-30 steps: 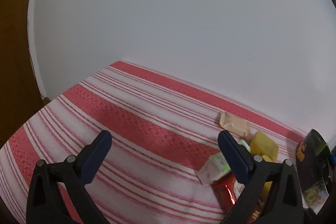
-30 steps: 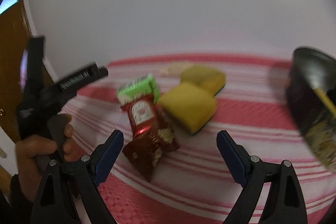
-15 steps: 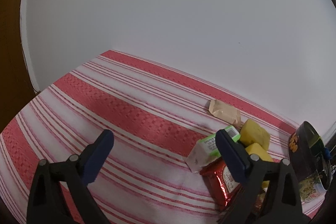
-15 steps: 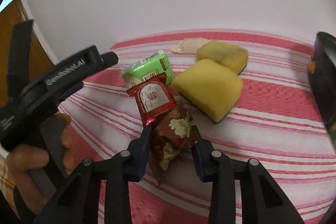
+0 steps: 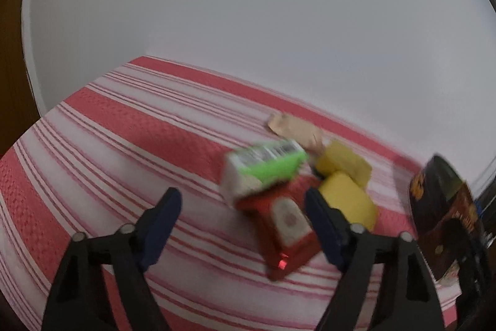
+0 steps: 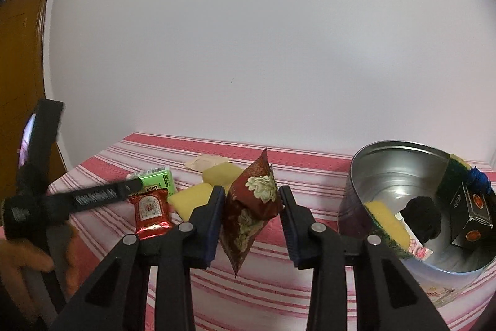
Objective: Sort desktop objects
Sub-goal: 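Grasp the red snack packet with the right tool while the left grasps the red cake packet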
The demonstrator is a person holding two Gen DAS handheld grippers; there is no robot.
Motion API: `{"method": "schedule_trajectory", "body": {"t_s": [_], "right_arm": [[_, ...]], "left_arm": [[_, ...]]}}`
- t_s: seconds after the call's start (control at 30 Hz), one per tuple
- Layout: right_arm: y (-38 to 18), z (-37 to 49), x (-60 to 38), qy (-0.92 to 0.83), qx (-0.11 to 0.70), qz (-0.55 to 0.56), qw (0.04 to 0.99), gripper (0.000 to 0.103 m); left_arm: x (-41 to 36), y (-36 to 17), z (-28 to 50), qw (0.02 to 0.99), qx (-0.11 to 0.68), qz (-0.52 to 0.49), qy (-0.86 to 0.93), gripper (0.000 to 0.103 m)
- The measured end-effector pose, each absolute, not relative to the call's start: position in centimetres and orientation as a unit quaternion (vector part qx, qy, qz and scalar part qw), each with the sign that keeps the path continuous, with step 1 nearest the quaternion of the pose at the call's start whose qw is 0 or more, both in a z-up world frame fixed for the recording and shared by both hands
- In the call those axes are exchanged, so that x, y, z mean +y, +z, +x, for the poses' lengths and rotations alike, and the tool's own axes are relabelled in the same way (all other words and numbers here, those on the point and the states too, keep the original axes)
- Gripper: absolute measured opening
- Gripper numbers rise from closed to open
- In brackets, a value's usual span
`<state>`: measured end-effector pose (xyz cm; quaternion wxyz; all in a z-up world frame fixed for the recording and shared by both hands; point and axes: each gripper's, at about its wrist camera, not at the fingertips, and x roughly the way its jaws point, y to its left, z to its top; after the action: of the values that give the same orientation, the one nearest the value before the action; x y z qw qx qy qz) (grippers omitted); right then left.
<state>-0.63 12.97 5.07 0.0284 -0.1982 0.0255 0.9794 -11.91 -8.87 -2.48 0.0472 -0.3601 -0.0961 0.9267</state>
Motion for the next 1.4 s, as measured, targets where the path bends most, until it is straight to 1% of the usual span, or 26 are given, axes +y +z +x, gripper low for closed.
{"method": "schedule_trajectory", "body": {"t_s": [0.03,0.07,0.1,0.37,0.4,0.53,0.57,0.6,0.63,0.77,0.93,0.97,1.03,1.1,1.23,1.4], "right_arm": [[5.1,-0.6,13.1,0.979,0.028,-0.2,0.027,0.038],[5.0,-0.9,13.0,0.979,0.033,-0.202,0.025,0.038],[4.8,-1.3,12.9,0.978,0.036,-0.203,0.024,0.038],[5.2,-0.4,13.4,0.977,0.052,-0.206,0.017,0.038],[5.3,-0.3,13.5,0.977,0.055,-0.206,0.017,0.038],[5.3,-0.7,13.4,0.976,0.063,-0.209,0.016,0.038],[5.3,-0.7,13.3,0.976,0.064,-0.21,0.018,0.038],[5.2,-0.7,13.4,0.975,0.065,-0.21,0.02,0.038],[5.2,-0.7,13.6,0.975,0.069,-0.212,0.022,0.038],[5.0,-0.9,14.4,0.97,0.093,-0.224,0.021,0.038],[5.1,-0.7,15.0,0.971,0.095,-0.217,0.023,0.038],[5.2,-0.5,15.0,0.973,0.083,-0.216,-0.02,0.038],[5.4,-0.1,14.8,0.976,0.071,-0.203,-0.022,0.038],[5.5,0.3,14.6,0.979,0.059,-0.193,-0.023,0.038],[5.9,1.2,14.4,0.986,0.029,-0.166,-0.01,0.038],[5.8,1.7,13.9,0.99,0.005,-0.142,0.002,0.038]], "left_arm": [[-8.3,-2.6,-11.8,0.038,-0.09,-0.365,0.926,0.075],[-7.7,-2.7,-11.8,0.031,-0.085,-0.37,0.925,0.067],[-7.2,-3.0,-11.9,0.026,-0.08,-0.378,0.922,0.065],[-5.9,-4.3,-13.4,-0.005,-0.084,-0.407,0.909,0.065],[-5.8,-4.7,-13.8,-0.003,-0.087,-0.421,0.903,0.065],[-5.6,-4.9,-14.0,-0.007,-0.084,-0.424,0.902,0.066],[-5.6,-4.9,-13.9,-0.003,-0.087,-0.422,0.902,0.063],[-5.7,-4.8,-13.8,0.007,-0.089,-0.421,0.903,0.053],[-5.5,-4.8,-13.7,0.022,-0.08,-0.422,0.903,0.037],[-5.3,-4.8,-13.4,0.041,-0.08,-0.422,0.902,0.037],[-6.9,-4.2,-12.1,0.035,-0.131,-0.394,0.909,0.036],[-7.1,-3.9,-11.7,0.038,-0.138,-0.381,0.913,0.036],[-7.1,-3.1,-10.7,0.041,-0.142,-0.347,0.926,0.036],[-6.5,-2.3,-10.0,0.044,-0.132,-0.318,0.938,0.036],[-4.8,-1.0,-9.0,0.043,-0.084,-0.271,0.958,0.037],[-3.7,-0.3,-8.2,0.028,-0.049,-0.246,0.968,0.037]]}}
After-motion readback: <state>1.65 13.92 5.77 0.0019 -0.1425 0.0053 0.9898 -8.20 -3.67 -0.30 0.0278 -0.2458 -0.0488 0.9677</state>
